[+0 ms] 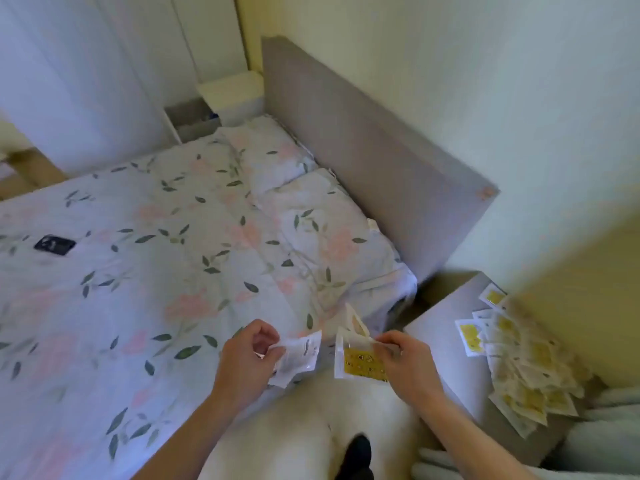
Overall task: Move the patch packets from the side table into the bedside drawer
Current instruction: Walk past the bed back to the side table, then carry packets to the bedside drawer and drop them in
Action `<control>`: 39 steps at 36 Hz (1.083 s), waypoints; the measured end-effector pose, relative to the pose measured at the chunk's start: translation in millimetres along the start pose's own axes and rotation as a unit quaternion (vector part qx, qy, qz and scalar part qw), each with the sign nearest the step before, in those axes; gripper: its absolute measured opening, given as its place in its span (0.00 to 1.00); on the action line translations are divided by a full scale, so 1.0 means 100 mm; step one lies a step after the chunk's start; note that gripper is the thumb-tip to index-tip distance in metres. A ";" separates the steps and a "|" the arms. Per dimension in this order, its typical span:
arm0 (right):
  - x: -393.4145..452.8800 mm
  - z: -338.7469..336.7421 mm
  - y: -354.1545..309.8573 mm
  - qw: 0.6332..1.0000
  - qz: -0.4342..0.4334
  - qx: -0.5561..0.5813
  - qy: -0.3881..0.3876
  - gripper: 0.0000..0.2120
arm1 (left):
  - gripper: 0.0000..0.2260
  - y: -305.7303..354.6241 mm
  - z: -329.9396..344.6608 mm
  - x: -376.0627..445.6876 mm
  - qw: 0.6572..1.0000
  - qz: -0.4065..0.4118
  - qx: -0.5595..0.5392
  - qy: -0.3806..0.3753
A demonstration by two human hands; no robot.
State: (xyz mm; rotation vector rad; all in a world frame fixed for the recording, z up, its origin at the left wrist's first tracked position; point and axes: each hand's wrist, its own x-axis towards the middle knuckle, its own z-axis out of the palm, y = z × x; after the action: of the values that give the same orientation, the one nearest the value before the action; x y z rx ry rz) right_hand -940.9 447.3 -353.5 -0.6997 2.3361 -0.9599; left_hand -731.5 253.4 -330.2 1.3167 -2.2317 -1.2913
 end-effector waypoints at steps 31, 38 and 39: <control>-2.00 5.49 -4.61 0.825 -0.411 -0.128 -0.366 0.05 | 0.11 -3.93 -5.10 -3.04 0.870 -0.230 -0.076 0.429; -2.72 6.84 -5.42 0.736 -0.485 -0.160 -0.445 0.08 | 0.10 -4.48 -5.71 -3.79 0.782 -0.305 -0.098 0.534; -2.85 7.01 -5.52 0.720 -0.495 -0.164 -0.457 0.10 | 0.10 -4.56 -5.78 -3.92 0.769 -0.317 -0.101 0.547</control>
State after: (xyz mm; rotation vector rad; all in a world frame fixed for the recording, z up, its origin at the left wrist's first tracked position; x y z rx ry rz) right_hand -147.9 -48.0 -301.9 -2.1025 1.1150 -0.3185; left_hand 93.5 148.4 -272.4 2.0536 -0.8360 -0.5263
